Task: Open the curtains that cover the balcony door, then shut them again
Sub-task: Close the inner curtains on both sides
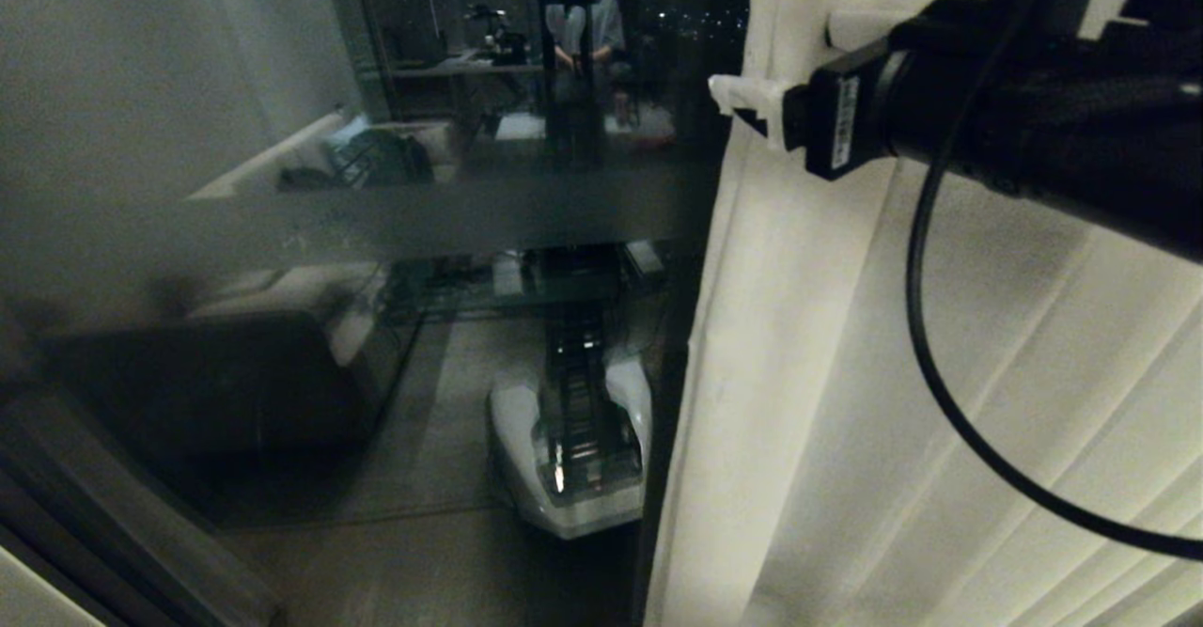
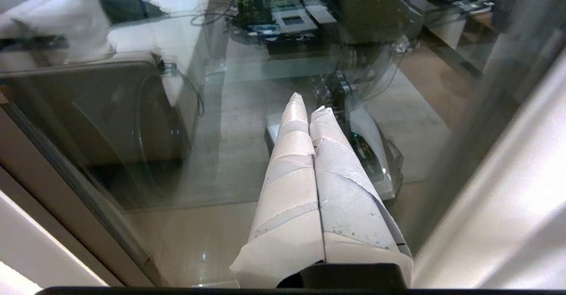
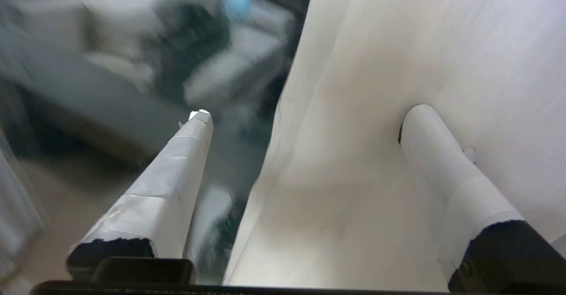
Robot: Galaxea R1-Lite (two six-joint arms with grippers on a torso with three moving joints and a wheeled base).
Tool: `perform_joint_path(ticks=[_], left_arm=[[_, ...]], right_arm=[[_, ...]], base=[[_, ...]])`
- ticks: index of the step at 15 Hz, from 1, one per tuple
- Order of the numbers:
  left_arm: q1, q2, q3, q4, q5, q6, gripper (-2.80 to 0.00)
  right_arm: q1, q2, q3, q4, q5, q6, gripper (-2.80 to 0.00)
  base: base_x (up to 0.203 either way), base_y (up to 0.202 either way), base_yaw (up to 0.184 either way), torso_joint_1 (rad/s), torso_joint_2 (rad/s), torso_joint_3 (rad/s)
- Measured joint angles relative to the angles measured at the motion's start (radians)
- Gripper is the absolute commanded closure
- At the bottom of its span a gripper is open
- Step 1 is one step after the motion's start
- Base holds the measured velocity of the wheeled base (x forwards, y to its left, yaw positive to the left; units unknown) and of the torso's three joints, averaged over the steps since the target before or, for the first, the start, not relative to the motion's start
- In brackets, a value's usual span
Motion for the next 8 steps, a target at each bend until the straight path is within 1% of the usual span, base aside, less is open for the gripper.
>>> perform_joint_path(ticks=[2,5,6,8], left_arm=[[0.000,0.000,0.000,0.000,0.000,0.000,0.00],[0.000,0.000,0.000,0.000,0.000,0.000,0.00],[0.000,0.000,0.000,0.000,0.000,0.000,0.00],[0.000,0.000,0.000,0.000,0.000,0.000,0.00]], right_arm=[[-0.022,-0.084,0.113,0.006,0.001,0.019,-2.80],[-0.034,-0.215,0.281,0.009,0.002,0.049,-2.80],[-0.036,-0.255,0.329,0.009,0.002,0.054,0.00],[-0.036,-0.340,0.421,0.011,0.003,0.061,0.00]], base=[[0.000,0.000,0.000,0.000,0.00,0.000],[0.000,0.000,0.000,0.000,0.00,0.000],[0.000,0.000,0.000,0.000,0.00,0.000],[0.000,0.000,0.000,0.000,0.00,0.000]])
